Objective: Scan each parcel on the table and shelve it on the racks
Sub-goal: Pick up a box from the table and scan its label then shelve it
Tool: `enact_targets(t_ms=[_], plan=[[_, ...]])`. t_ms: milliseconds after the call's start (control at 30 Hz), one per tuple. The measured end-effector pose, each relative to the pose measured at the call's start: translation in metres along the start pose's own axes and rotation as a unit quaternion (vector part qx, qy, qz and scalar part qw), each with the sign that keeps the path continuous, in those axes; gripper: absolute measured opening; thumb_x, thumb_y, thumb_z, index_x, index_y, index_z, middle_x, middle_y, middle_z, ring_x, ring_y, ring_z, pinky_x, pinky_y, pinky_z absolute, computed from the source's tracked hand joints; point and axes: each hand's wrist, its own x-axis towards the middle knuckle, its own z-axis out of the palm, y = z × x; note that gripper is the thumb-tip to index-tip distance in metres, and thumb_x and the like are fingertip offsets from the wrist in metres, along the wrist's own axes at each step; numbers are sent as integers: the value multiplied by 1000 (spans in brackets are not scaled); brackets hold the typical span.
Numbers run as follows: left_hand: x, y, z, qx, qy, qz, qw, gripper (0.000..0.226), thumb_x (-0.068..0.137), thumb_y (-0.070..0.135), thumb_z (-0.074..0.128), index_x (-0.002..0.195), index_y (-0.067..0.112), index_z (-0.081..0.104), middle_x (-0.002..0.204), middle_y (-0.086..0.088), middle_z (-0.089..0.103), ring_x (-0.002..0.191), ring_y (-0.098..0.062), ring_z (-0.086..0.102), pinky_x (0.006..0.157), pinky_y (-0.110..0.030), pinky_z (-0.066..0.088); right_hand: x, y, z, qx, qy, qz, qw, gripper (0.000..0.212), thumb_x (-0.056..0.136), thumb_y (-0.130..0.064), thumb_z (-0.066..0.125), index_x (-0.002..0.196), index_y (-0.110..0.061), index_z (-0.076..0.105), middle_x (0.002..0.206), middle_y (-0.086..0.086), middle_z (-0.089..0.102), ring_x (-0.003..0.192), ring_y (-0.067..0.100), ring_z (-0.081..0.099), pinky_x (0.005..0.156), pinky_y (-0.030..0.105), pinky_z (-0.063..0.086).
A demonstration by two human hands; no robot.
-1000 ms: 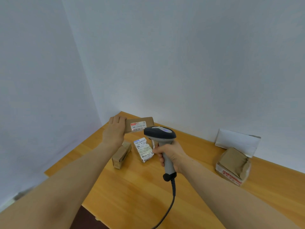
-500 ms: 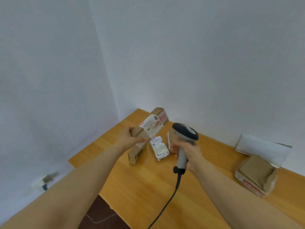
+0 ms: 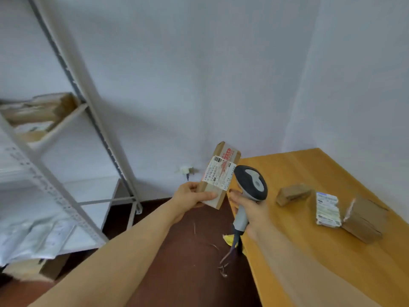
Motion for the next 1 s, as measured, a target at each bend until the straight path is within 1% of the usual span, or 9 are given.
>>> enact_targets(t_ms=[100,300,400,467,533,700,800,900,1000], plan=[[-35,-10,-77,-44,54,-3,998,64,67,19,87,121,8,54,117,-12,66,101,-22,69,88,-40,57,-14,26,71,-41,-72,7,997,25,76,5,75,82,-18,68,89,2,71,86,20,65,67,32,51],[-102,-34,-219,-150,165,15,975,42,81,-2,68,120,4,53,120,-18,62,108,-28,64,83,-36,58,-50,95,220,-111,-189,19,975,37,71,-1,81,105,-9,68,102,7,73,98,26,66,65,28,53],[-136,-46,-298,-196,230,27,953,39,83,-1,67,120,1,56,116,-20,65,104,-29,66,73,-31,59,-73,132,298,-136,-255,24,957,41,72,-4,81,110,-10,68,104,8,72,99,26,67,70,30,55],[-156,-51,-352,-211,271,40,938,40,82,3,70,120,1,58,112,-20,67,98,-29,68,74,-31,59,-92,156,349,-153,-277,27,948,39,72,-6,81,109,-10,69,101,7,72,97,25,66,75,33,56],[-172,-54,-404,-214,316,55,923,47,80,10,74,124,2,59,109,-20,68,93,-28,69,74,-31,59,-108,178,396,-179,-289,19,940,33,72,-8,82,103,-10,72,96,6,74,94,23,67,72,29,55],[-188,-43,-509,-172,440,82,877,59,82,16,74,136,18,49,109,-12,66,89,-24,69,63,-25,58,-132,212,487,-207,-320,-6,924,18,74,2,74,78,-14,68,73,6,67,75,22,61,63,28,50],[-178,-31,-556,-130,460,85,874,63,87,9,65,144,21,41,123,-11,59,103,-26,64,71,-28,58,-135,226,525,-208,-306,-4,929,23,74,6,70,69,-15,63,70,9,61,72,23,56,63,29,47],[-155,-16,-592,-51,484,76,870,67,86,13,65,147,24,38,132,-6,55,108,-25,60,85,-38,57,-127,233,558,-202,-297,1,933,21,75,7,69,71,-12,61,69,10,60,68,22,55,62,27,45],[-125,5,-621,66,513,85,852,63,87,22,65,145,28,42,133,-1,56,101,-16,58,77,-30,57,-110,237,589,-188,-294,6,937,11,73,7,70,80,0,64,67,10,59,67,23,53,65,31,44]])
